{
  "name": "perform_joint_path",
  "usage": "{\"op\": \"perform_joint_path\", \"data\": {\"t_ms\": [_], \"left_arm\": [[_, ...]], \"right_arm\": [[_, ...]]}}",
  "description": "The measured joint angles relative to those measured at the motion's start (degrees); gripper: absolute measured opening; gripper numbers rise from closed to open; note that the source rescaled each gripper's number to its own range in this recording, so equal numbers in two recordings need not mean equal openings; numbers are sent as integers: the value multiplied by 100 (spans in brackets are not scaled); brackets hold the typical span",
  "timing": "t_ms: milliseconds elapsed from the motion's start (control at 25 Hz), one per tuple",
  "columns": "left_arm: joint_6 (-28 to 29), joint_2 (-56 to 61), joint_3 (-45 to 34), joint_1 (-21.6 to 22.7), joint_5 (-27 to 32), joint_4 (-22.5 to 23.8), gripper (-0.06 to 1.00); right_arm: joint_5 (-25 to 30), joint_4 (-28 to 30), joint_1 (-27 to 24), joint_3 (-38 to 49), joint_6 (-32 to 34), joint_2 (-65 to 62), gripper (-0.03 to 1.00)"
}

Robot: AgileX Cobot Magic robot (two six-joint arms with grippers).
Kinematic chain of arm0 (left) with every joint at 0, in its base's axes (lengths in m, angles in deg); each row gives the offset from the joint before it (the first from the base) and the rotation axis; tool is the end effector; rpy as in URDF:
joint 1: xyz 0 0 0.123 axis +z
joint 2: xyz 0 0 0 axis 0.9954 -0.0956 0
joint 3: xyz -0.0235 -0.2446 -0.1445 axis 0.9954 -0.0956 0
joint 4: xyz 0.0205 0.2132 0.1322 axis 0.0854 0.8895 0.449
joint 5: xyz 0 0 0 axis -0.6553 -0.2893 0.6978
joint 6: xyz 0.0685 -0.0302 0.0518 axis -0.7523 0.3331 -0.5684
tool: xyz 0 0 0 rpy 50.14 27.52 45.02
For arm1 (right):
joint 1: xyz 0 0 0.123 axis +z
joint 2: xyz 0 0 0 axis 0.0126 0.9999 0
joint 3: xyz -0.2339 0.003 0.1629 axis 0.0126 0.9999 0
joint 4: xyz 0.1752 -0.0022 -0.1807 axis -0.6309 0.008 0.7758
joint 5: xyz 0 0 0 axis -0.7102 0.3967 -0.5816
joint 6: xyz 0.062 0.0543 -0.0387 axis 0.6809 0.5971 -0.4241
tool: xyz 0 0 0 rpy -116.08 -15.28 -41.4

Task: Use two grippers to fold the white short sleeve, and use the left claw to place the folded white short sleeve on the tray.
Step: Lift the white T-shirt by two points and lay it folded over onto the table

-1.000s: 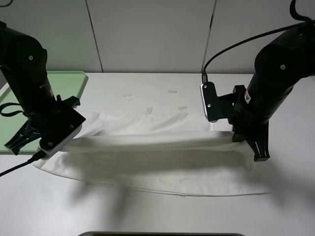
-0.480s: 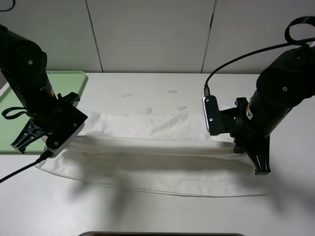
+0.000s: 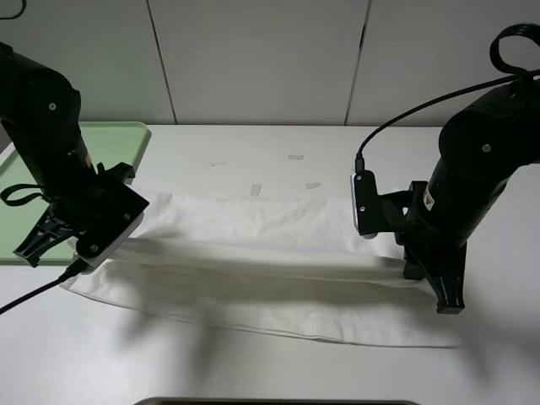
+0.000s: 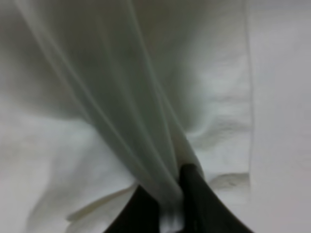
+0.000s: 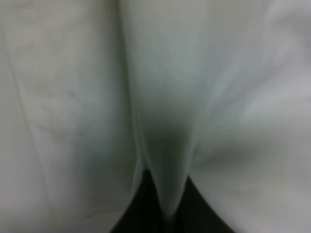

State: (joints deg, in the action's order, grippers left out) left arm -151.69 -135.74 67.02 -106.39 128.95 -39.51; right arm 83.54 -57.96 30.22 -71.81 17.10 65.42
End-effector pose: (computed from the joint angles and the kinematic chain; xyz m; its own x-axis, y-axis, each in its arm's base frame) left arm 0.2726 -0.0965 0.1571 0.4243 0.8943 0.1424 0.8871 -0.4420 0.1331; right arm 0.2227 0.1148 0.1530 -0.0727 -0.9957 0.0576 -0.9918 0.0661 -0.1092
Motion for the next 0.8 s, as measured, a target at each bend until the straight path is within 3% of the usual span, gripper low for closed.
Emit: {"op": "perform_joint_path", "data": {"t_ms": [200, 280, 320, 360, 440, 480, 520, 640, 800], "left_arm": [[-12, 0, 0, 0, 221, -18, 9], [-17, 0, 0, 0, 383, -69, 22], [-17, 0, -6, 0, 425, -94, 28], [-17, 0, -19, 0, 450, -129, 35], [-17, 0, -32, 7, 465, -231, 47], [-17, 0, -35, 7, 458, -263, 52], [-11, 0, -35, 7, 441, -302, 57], [88, 0, -35, 7, 210, -359, 65], [475, 6, -39, 7, -513, -359, 67]], "right_arm": [[152, -360, 0, 0, 0, 0, 5], [232, -445, 0, 0, 0, 0, 15], [274, -472, 0, 6, 0, 0, 25], [367, -525, 0, 17, 0, 0, 49], [420, -629, -10, 17, 0, 0, 72], [420, -629, -10, 17, 0, 0, 72], [429, -692, -10, 17, 0, 0, 81], [562, -835, -10, 17, 0, 0, 92], [603, -774, -10, 17, 8, 0, 93]]}}
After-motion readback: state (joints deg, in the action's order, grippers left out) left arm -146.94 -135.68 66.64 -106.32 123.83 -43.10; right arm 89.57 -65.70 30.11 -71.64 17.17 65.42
